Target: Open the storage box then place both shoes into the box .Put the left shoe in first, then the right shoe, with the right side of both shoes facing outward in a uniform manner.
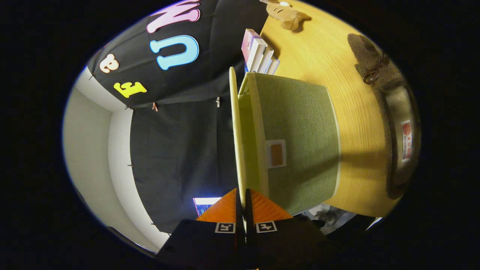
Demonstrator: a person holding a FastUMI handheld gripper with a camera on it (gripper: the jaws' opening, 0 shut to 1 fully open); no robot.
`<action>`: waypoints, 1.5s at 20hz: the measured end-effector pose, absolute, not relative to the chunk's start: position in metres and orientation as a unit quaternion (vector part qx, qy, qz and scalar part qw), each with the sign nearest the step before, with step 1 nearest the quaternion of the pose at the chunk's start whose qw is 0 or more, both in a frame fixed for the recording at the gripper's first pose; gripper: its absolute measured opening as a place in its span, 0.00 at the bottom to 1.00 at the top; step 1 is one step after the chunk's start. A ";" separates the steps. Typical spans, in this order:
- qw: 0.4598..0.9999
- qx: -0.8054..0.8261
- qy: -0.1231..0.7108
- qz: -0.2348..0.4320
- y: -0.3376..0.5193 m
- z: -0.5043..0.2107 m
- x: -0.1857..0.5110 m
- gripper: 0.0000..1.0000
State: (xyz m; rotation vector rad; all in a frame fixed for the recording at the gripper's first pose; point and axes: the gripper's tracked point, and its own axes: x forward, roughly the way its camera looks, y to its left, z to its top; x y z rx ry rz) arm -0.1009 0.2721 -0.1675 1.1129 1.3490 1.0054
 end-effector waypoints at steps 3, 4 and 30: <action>0.569 0.437 0.555 0.421 0.277 -0.147 -0.100 0.05; 0.581 0.427 0.550 0.421 0.279 -0.139 -0.098 0.05; 0.667 0.367 0.447 0.469 0.537 -0.034 -0.100 0.11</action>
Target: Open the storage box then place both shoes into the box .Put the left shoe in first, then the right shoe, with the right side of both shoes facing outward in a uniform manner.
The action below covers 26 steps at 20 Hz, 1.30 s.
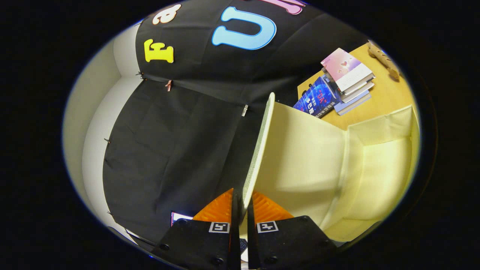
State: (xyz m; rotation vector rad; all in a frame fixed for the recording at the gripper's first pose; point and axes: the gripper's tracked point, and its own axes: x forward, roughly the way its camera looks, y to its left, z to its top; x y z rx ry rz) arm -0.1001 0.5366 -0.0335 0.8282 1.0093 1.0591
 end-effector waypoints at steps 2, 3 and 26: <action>0.671 0.350 0.443 0.481 0.554 -0.041 -0.102 0.12; 0.673 0.341 0.440 0.487 0.562 -0.044 -0.105 0.14; 0.920 0.074 0.321 0.213 0.214 -0.138 0.004 0.98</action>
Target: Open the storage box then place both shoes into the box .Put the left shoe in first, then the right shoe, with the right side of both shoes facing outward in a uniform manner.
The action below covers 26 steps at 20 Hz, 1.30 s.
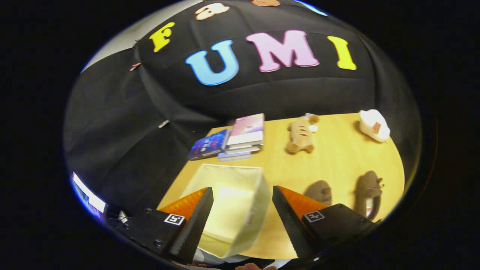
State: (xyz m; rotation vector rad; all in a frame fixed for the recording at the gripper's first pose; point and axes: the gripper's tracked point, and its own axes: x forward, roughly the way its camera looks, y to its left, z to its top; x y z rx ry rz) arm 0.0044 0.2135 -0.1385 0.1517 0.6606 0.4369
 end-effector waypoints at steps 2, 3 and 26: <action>0.926 0.066 0.332 0.166 0.172 -0.158 0.009 0.99; 0.927 0.062 0.340 0.145 0.151 -0.171 0.010 0.98; 0.883 0.081 0.462 0.013 0.085 -0.348 0.052 0.37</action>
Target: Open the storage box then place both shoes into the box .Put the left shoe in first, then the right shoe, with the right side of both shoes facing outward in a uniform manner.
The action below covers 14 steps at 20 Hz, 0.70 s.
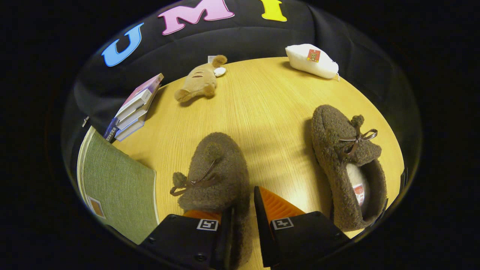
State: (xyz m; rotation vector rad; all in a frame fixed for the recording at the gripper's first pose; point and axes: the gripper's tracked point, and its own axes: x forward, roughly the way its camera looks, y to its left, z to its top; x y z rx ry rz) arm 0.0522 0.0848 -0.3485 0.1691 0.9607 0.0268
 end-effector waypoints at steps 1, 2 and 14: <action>0.880 0.087 0.466 0.013 0.085 -0.351 0.053 0.27; 0.878 0.092 0.469 0.013 0.086 -0.350 0.052 0.27; 0.889 0.115 0.443 0.031 0.092 -0.277 0.043 0.06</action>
